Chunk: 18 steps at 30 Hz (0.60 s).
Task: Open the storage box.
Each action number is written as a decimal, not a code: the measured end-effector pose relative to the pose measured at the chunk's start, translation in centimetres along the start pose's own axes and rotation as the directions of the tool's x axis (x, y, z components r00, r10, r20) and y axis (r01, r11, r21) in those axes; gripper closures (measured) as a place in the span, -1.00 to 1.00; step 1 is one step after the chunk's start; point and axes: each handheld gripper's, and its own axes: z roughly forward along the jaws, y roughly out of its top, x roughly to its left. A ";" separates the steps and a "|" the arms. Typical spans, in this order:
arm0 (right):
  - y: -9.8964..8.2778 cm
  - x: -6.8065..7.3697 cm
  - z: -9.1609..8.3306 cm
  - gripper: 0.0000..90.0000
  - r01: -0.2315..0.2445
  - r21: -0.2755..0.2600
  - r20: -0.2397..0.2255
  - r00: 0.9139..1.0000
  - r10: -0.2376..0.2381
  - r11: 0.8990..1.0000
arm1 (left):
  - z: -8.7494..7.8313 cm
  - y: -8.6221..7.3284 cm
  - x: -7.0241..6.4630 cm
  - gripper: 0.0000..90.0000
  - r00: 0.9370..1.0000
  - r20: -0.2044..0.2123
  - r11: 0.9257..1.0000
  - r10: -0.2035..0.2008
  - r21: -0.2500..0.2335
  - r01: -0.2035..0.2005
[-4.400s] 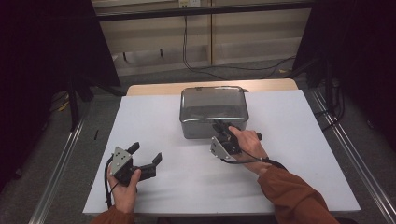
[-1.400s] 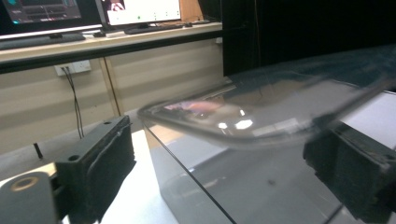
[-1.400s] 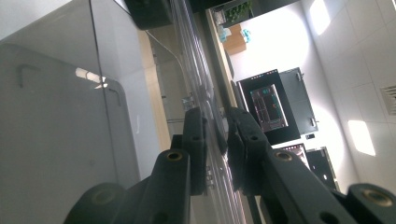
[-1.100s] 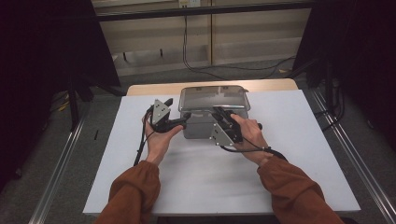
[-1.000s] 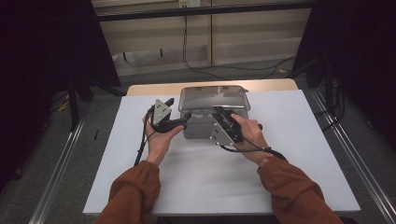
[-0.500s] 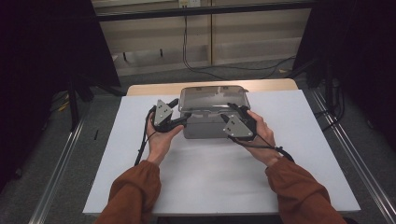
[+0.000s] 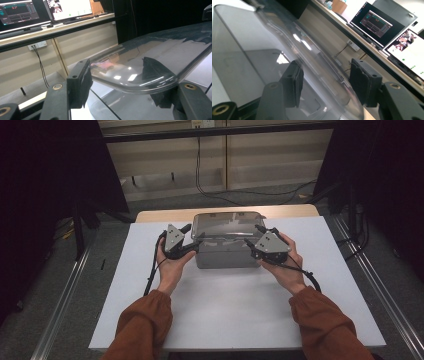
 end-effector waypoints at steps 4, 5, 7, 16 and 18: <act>-0.4 -0.6 0.2 0.09 -0.049 -0.017 -0.019 0.999 0.049 0.999 | 0.1 0.2 0.0 -0.07 1.000 0.006 1.000 -0.002 -0.008 0.002; -0.4 -0.6 0.2 0.11 -0.054 -0.022 -0.017 0.998 0.053 0.998 | 0.1 0.3 0.1 -0.06 1.000 0.003 1.000 0.004 -0.009 -0.004; -0.4 -0.8 0.2 0.13 -0.054 -0.032 -0.018 0.998 0.054 0.998 | 0.1 0.4 0.2 -0.05 1.000 0.009 1.000 -0.003 -0.013 0.003; -0.5 -1.5 0.2 0.06 -0.113 -0.048 -0.027 0.993 0.111 0.992 | 0.2 0.8 0.4 -0.05 1.000 0.020 1.000 -0.016 -0.008 0.016; -0.7 -1.9 0.2 -0.02 -0.136 -0.053 -0.020 0.991 0.135 0.989 | 0.3 0.9 0.4 -0.06 0.999 0.022 1.000 -0.030 -0.010 0.030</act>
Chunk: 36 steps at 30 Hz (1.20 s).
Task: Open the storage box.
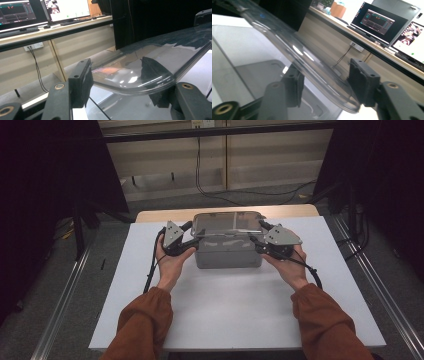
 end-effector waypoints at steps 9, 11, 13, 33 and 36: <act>-0.4 -1.3 -0.2 0.02 -0.096 -0.034 -0.035 0.995 0.095 0.995 | 0.1 0.5 0.3 -0.06 1.000 0.007 1.000 -0.010 0.002 0.010; -0.4 -1.4 -0.2 0.07 -0.097 -0.037 -0.037 0.995 0.096 0.995 | 0.2 0.6 0.3 -0.06 1.000 0.009 1.000 -0.010 -0.002 0.010; -0.3 -1.6 -0.1 0.09 -0.104 -0.042 -0.039 0.994 0.102 0.994 | 0.3 0.7 0.4 -0.06 1.000 0.013 1.000 -0.021 -0.009 0.021; -0.2 -2.8 0.5 0.23 -0.195 -0.086 -0.016 0.981 0.194 0.977 | 1.4 1.2 1.5 -0.09 1.000 -0.008 1.000 0.003 -0.022 -0.003; 0.0 -3.1 0.6 0.23 -0.208 -0.085 -0.026 0.978 0.207 0.974 | 1.6 1.4 1.8 -0.08 1.000 -0.015 1.000 0.002 -0.025 -0.003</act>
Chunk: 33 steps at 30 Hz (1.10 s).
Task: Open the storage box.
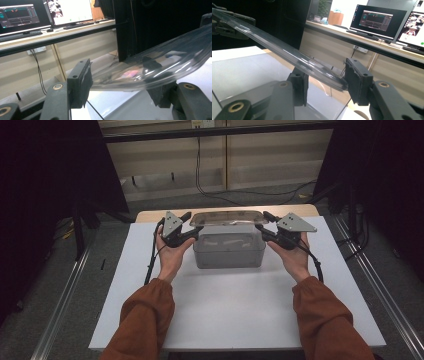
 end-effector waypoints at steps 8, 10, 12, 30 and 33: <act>0.3 -0.5 0.5 0.22 -0.044 -0.041 0.016 0.999 0.044 0.998 | 0.3 0.3 0.4 0.10 1.000 -0.009 1.000 0.012 -0.019 -0.012; 0.2 -0.6 0.7 0.24 -0.047 -0.042 0.022 0.999 0.048 0.998 | 0.4 0.3 0.5 0.11 1.000 -0.007 1.000 0.009 -0.019 -0.009; 0.1 -0.6 0.7 0.26 -0.037 -0.036 0.023 0.999 0.038 0.999 | 0.5 0.4 0.5 0.12 1.000 -0.004 1.000 0.009 -0.018 -0.010; 0.8 -2.0 2.0 0.22 -0.031 -0.009 0.024 0.999 0.031 0.999 | 1.3 0.9 1.3 0.33 1.000 -0.002 0.999 0.024 -0.021 -0.024; 0.9 -2.2 2.3 0.20 -0.033 -0.007 0.026 0.999 0.034 0.999 | 1.4 1.0 1.4 0.34 1.000 -0.002 1.000 0.017 -0.025 -0.017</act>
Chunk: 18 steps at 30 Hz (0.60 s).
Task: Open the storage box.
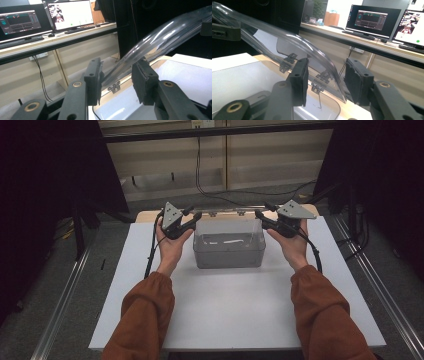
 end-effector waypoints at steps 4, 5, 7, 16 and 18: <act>-0.2 -0.4 0.2 0.21 -0.011 -0.007 0.011 1.000 0.011 1.000 | 0.1 0.2 0.1 0.35 1.000 -0.002 1.000 -0.006 0.007 0.006; -0.3 -0.5 0.2 0.22 -0.007 -0.004 0.015 1.000 0.007 1.000 | 0.2 0.3 0.1 0.35 1.000 -0.003 1.000 -0.005 0.002 0.005; -0.4 -0.8 0.3 0.23 -0.017 0.000 0.022 1.000 0.017 1.000 | 0.2 0.4 0.2 0.36 1.000 -0.003 1.000 0.000 0.002 0.000; -0.8 -1.1 0.7 0.29 0.003 0.027 0.010 1.000 -0.003 1.000 | 0.5 0.5 0.4 0.39 1.000 -0.012 1.000 0.007 0.008 -0.006; -0.7 -1.2 0.9 0.30 0.009 0.031 0.007 1.000 -0.009 0.999 | 0.6 0.6 0.4 0.39 1.000 -0.016 1.000 0.006 0.005 -0.006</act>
